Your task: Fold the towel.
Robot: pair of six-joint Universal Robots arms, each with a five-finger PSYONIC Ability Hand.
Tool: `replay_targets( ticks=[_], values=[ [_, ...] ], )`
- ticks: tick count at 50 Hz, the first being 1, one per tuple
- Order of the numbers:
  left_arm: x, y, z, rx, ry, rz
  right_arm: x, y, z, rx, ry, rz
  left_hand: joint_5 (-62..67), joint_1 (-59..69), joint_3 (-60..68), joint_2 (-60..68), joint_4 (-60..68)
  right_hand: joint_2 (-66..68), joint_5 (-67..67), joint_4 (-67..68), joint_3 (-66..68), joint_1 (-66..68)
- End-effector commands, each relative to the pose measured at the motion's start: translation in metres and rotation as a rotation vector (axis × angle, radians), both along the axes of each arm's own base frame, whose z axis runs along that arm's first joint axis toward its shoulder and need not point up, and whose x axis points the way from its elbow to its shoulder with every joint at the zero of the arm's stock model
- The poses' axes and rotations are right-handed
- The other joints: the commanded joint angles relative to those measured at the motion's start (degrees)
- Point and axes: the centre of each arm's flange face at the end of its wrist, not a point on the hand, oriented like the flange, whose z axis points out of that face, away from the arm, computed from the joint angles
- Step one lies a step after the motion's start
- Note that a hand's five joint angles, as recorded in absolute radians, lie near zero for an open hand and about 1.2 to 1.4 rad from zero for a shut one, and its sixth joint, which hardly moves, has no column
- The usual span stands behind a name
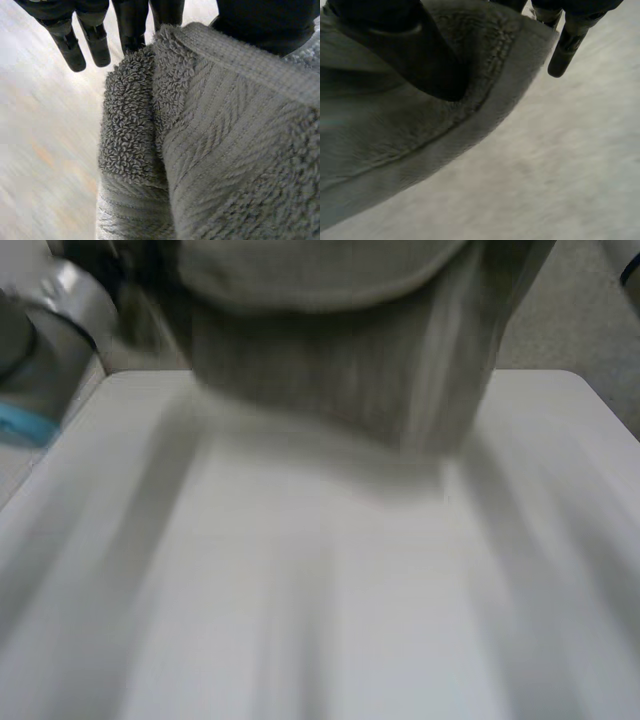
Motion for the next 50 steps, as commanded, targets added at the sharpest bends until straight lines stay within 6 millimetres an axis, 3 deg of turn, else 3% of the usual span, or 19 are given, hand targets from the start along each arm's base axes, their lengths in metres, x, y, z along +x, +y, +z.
replay_targets(
  ticks=[1,3,4,5,6,8,9,11,12,13,14,15,16,21,27,28,30,38,50],
  values=[
    [0.015,0.023,0.017,-0.087,0.086,-0.013,-0.01,0.009,-0.04,0.162,0.008,0.0,3.8,5.6,-3.0,6.9,-3.4,3.6,3.3,-4.4,-2.5,4.0],
    [0.02,0.025,-0.025,0.019,0.045,-0.007,-0.011,0.023,-0.076,0.309,0.06,0.037,3.8,5.6,-3.0,6.9,-3.4,3.6,3.3,-4.4,-2.5,4.0],
    [0.02,0.025,-0.025,0.02,0.045,-0.007,-0.011,0.023,-0.076,0.309,0.06,0.038,3.8,5.6,-3.0,6.9,-3.4,3.6,3.3,-4.4,-2.5,4.0],
    [0.028,0.024,-0.05,0.093,0.024,0.006,-0.01,0.031,-0.093,0.366,0.084,0.066,3.8,5.6,-3.0,6.9,-3.4,3.6,3.3,-4.4,-2.5,4.0],
    [0.028,0.024,-0.051,0.093,0.023,0.006,-0.01,0.031,-0.094,0.367,0.084,0.066,3.8,5.6,-3.0,6.9,-3.4,3.6,3.3,-4.4,-2.5,4.0],
    [0.043,0.03,-0.098,0.237,-0.016,0.024,-0.008,0.048,-0.133,0.488,0.136,0.127,3.8,5.6,-3.0,6.9,-3.4,3.6,3.3,-4.4,-2.5,4.0],
    [0.043,0.03,-0.098,0.238,-0.016,0.024,-0.008,0.048,-0.133,0.489,0.136,0.128,3.8,5.6,-3.0,6.9,-3.4,3.6,3.3,-4.4,-2.5,4.0],
    [0.044,0.05,-0.144,0.378,-0.057,-0.017,-0.012,0.065,-0.166,0.596,0.174,0.157,3.8,5.6,-3.0,6.9,-3.4,3.6,3.3,-4.4,-2.5,4.0],
    [0.044,0.05,-0.144,0.378,-0.057,-0.017,-0.012,0.065,-0.166,0.597,0.175,0.157,3.8,5.6,-3.0,6.9,-3.4,3.6,3.3,-4.4,-2.5,4.0],
    [0.044,0.061,-0.164,0.443,-0.075,-0.042,-0.015,0.073,-0.182,0.654,0.184,0.168,3.8,5.6,-3.0,6.9,-3.4,3.6,3.3,-4.4,-2.5,4.0],
    [0.044,0.061,-0.164,0.443,-0.075,-0.042,-0.017,0.081,-0.198,0.707,0.191,0.175,3.8,5.6,-3.0,6.9,-3.4,3.6,3.3,-4.4,-2.5,4.0],
    [0.043,0.071,-0.179,0.494,-0.087,-0.06,-0.017,0.081,-0.198,0.708,0.191,0.175,3.8,5.6,-3.0,6.9,-3.4,3.6,3.3,-4.4,-2.5,4.0],
    [0.044,0.078,-0.191,0.536,-0.095,-0.073,-0.017,0.091,-0.212,0.751,0.202,0.183,3.8,5.6,-3.0,6.9,-3.4,3.6,3.3,-4.4,-2.5,4.0],
    [0.036,0.093,-0.225,0.648,-0.124,-0.096,-0.017,0.106,-0.237,0.816,0.212,0.2,-5.9,-4.1,-3.0,-2.8,-3.4,3.6,3.3,-4.4,-2.5,4.0],
    [0.031,0.098,-0.227,0.651,-0.144,-0.108,-0.02,0.109,-0.245,0.838,0.203,0.193,-15.7,-13.9,-3.0,-12.6,-3.4,3.6,3.3,-4.4,-2.5,4.0],
    [0.033,0.097,-0.227,0.65,-0.144,-0.095,-0.021,0.108,-0.245,0.841,0.196,0.191,-25.8,-24.1,-3.0,-22.8,-3.4,3.6,3.3,-4.4,-2.5,4.0],
    [0.035,0.095,-0.228,0.652,-0.141,-0.074,-0.021,0.108,-0.245,0.842,0.196,0.191,-31.8,-30.0,-3.0,-28.7,-3.4,3.6,3.3,-4.4,-2.5,4.0],
    [0.041,0.097,-0.23,0.662,-0.138,-0.006,-0.023,0.111,-0.248,0.858,0.196,0.187,-47.3,-45.5,-3.0,-44.2,-3.4,3.6,3.3,-4.4,-2.5,4.0],
    [0.071,0.092,-0.184,0.521,-0.094,0.205,-0.029,0.109,-0.251,0.883,0.172,0.171,-56.4,-54.6,-3.0,-53.3,-3.4,3.6,3.3,-4.4,-2.5,4.0]
  ],
)
